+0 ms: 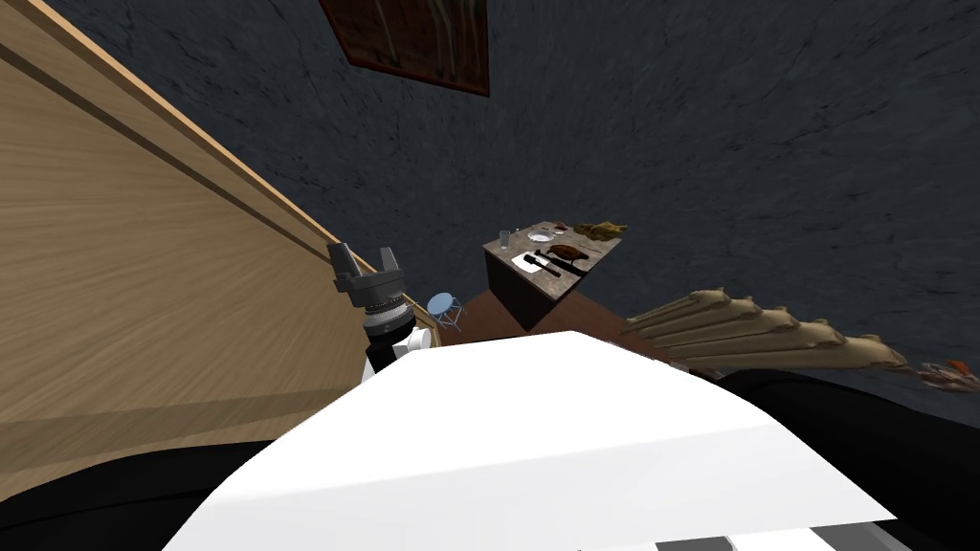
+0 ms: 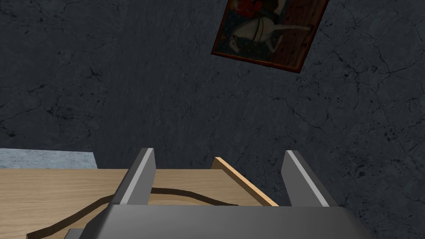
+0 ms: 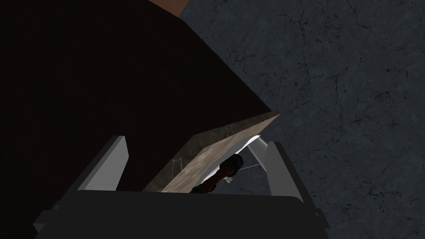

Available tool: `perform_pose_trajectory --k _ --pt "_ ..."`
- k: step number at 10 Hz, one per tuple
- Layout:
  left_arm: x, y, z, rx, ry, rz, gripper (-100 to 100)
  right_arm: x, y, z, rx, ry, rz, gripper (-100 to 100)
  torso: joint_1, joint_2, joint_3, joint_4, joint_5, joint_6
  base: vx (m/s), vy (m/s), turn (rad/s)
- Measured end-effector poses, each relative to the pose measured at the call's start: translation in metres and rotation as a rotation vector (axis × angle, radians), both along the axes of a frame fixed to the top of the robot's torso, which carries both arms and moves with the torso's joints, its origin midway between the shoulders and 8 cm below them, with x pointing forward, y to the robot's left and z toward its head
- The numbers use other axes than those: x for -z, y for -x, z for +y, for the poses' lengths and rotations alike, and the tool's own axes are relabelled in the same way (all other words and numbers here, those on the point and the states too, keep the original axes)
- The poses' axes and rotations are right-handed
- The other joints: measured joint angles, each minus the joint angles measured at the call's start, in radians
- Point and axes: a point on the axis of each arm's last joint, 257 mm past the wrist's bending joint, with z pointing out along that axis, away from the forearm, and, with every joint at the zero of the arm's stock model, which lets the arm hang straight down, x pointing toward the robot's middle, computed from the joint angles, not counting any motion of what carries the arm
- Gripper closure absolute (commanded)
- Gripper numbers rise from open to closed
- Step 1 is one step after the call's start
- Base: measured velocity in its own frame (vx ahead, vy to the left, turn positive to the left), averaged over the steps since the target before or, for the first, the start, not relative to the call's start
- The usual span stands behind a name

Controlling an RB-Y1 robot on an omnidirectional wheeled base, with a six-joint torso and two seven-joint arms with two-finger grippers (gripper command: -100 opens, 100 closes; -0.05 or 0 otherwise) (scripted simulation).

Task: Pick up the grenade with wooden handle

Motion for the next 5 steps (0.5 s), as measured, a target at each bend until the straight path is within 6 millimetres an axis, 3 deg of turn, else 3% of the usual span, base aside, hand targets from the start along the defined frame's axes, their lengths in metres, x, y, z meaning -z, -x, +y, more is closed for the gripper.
perform_pose_trajectory --k 3,5 --pt "0.0 0.0 0.0 0.0 0.0 0.0 0 0.003 0.017 -0.019 -0.034 0.06 0.068 -100 0.0 0.0 0.0 0.0 0.0 0.0 0.072 0.007 0.081" --pt "0.0 0.0 0.0 0.0 0.0 0.0 0 0.009 0.031 -0.042 -0.059 0.116 0.133 -100 0.0 -0.001 0.0 0.0 0.0 0.0 0.078 0.005 0.073"
